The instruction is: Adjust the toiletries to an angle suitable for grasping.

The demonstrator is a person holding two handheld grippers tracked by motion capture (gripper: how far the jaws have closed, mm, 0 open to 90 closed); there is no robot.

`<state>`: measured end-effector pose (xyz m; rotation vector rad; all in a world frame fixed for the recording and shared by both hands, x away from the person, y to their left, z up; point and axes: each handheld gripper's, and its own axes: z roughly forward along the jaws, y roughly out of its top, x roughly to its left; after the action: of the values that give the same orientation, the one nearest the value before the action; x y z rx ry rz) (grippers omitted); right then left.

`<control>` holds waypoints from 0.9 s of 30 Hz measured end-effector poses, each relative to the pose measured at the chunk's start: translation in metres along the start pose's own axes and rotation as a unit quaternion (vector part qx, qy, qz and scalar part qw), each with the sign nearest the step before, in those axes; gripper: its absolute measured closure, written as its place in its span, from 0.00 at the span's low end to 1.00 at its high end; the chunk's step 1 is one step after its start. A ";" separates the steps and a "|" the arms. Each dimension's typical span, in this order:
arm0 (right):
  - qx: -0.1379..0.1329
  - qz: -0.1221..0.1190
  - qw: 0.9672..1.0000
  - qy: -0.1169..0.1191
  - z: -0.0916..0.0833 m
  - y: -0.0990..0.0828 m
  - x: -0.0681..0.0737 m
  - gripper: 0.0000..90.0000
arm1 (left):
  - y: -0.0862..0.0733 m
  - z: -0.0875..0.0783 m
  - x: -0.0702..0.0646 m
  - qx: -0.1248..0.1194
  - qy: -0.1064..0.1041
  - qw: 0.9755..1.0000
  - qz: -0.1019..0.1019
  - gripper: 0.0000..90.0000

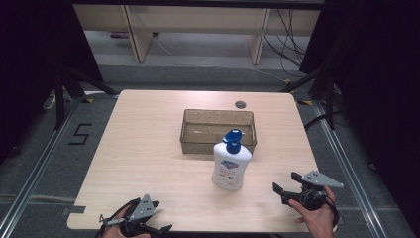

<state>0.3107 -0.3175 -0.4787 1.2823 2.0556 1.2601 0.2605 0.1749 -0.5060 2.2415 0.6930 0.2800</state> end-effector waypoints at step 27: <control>-0.034 0.013 0.999 0.019 0.000 0.009 0.011 0.17 | 0.000 0.000 0.000 0.001 -0.001 1.000 0.001 0.18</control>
<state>0.3094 -0.3064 -0.4699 1.2673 2.0111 1.3642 0.2608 0.1748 -0.5060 2.2435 0.6902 0.2783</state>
